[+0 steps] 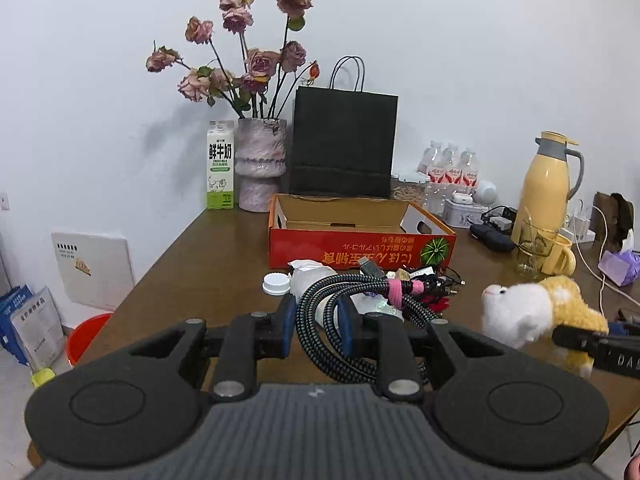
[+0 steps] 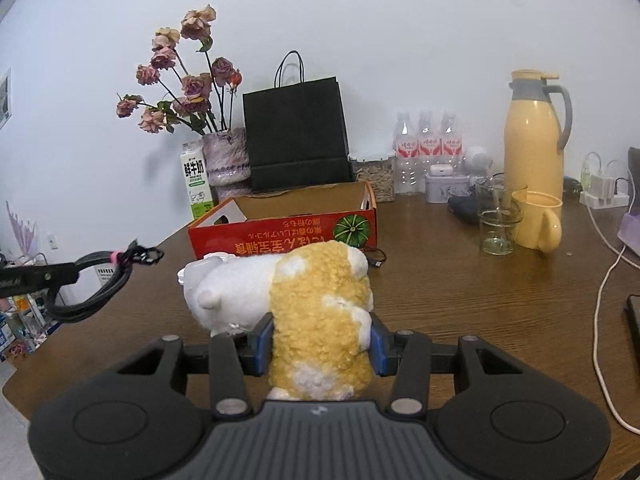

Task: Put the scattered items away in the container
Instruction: 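Carry the plush toy and cable into the cardboard box and open both grippers, then withdraw both grippers from the box toward the remaining items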

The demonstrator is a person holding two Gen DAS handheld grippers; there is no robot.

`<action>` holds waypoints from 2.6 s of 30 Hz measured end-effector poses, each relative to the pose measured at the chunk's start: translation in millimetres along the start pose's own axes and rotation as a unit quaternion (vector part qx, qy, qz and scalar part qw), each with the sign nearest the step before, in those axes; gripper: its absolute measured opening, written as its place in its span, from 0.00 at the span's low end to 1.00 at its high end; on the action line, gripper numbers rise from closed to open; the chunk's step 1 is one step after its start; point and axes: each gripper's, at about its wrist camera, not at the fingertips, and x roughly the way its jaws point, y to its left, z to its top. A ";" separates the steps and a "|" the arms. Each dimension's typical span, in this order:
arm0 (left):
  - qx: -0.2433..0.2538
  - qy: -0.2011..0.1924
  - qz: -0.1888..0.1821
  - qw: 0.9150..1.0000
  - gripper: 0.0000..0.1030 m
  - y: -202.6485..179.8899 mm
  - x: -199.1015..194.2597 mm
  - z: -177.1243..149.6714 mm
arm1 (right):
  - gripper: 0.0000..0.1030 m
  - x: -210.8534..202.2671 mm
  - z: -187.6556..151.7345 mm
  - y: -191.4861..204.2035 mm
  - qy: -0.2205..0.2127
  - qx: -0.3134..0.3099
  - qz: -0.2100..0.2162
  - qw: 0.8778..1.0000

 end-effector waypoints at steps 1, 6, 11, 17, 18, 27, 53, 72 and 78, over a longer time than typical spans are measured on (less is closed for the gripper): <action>0.002 -0.001 -0.002 1.000 0.22 0.1 -1.9 0.2 | 0.44 -2.6 -0.6 -0.1 -0.002 0.002 -0.002 1.000; -0.007 -0.004 -0.007 1.000 0.22 -0.3 1.7 3.8 | 0.44 -4.4 -0.7 -3.5 -0.002 0.007 -0.010 1.000; -0.014 0.004 -0.004 1.000 0.22 3.2 18.1 9.6 | 0.44 8.3 5.6 -9.9 0.004 0.015 -0.011 1.000; -0.010 0.006 -0.021 1.000 0.22 13.0 58.6 40.1 | 0.44 37.9 34.2 -19.6 0.005 0.011 -0.002 1.000; -0.005 0.007 -0.023 1.000 0.22 14.4 68.9 48.4 | 0.44 44.2 41.4 -21.2 0.003 0.010 0.000 1.000; 0.038 0.002 -0.046 0.998 0.22 17.6 194.6 146.9 | 0.44 136.3 151.6 -30.2 -0.035 -0.011 0.018 0.999; 0.047 0.243 0.047 0.968 0.20 29.1 493.3 146.5 | 0.51 509.2 196.4 -10.8 0.232 -0.060 -0.076 0.968; -0.010 0.207 0.076 0.975 0.81 48.9 357.4 217.9 | 0.76 385.8 271.3 -1.6 0.190 -0.064 -0.063 0.978; 0.009 0.173 0.090 0.981 0.93 47.2 290.3 228.4 | 0.84 310.0 276.1 -1.6 0.165 -0.079 -0.054 0.982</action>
